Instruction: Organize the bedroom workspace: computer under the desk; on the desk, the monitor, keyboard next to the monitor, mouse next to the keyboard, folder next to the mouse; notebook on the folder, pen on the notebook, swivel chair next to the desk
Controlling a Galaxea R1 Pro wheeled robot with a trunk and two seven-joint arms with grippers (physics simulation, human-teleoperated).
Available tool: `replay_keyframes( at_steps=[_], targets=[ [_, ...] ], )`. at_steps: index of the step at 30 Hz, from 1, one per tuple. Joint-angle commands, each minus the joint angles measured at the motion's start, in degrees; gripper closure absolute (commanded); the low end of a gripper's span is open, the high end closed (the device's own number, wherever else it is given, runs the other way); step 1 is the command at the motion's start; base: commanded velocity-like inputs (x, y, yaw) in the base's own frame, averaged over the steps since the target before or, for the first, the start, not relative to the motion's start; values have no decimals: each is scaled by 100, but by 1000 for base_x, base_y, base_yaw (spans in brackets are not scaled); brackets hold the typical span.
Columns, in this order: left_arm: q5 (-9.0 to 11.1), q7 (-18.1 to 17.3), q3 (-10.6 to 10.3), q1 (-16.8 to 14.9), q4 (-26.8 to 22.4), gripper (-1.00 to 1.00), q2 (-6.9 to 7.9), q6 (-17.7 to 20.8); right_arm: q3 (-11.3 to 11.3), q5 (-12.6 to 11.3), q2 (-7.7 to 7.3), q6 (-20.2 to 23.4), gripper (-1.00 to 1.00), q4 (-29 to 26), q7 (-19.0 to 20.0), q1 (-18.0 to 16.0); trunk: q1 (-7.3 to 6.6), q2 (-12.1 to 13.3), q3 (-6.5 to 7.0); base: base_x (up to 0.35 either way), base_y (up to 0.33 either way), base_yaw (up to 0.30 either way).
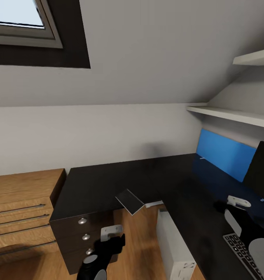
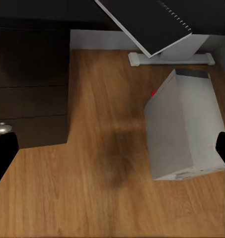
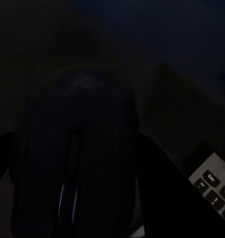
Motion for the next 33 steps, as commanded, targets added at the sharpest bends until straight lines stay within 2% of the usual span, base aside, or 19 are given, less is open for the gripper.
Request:
replay_keyframes(
  at_steps=[1,4,8,18,22,33],
  targets=[
    [160,56,-8,-6,-34,-100,2,10,5,41,-2,-20,100,144,-39,-93,23,-48,-27,0,0,0],
    [334,60,-7,-6,-60,-100,3,15,5,251,-2,-180,100,321,-40,-186,89,-168,-81,0,0,0],
    [429,63,-7,-6,-74,-100,3,16,5,380,-2,-346,100,428,-40,-239,177,-329,-153,0,0,0],
    [472,72,-16,-6,-70,-100,3,19,-11,418,-2,-667,100,676,-56,-266,397,-730,-332,0,0,0],
    [474,81,-14,-6,-62,-100,2,19,-12,419,-7,-662,100,1257,-65,-570,485,-890,-404,0,0,0],
    [483,81,-15,-6,-61,-100,3,19,-12,426,-4,-624,100,1292,-74,-594,726,-1331,-602,0,0,0]
  ],
)
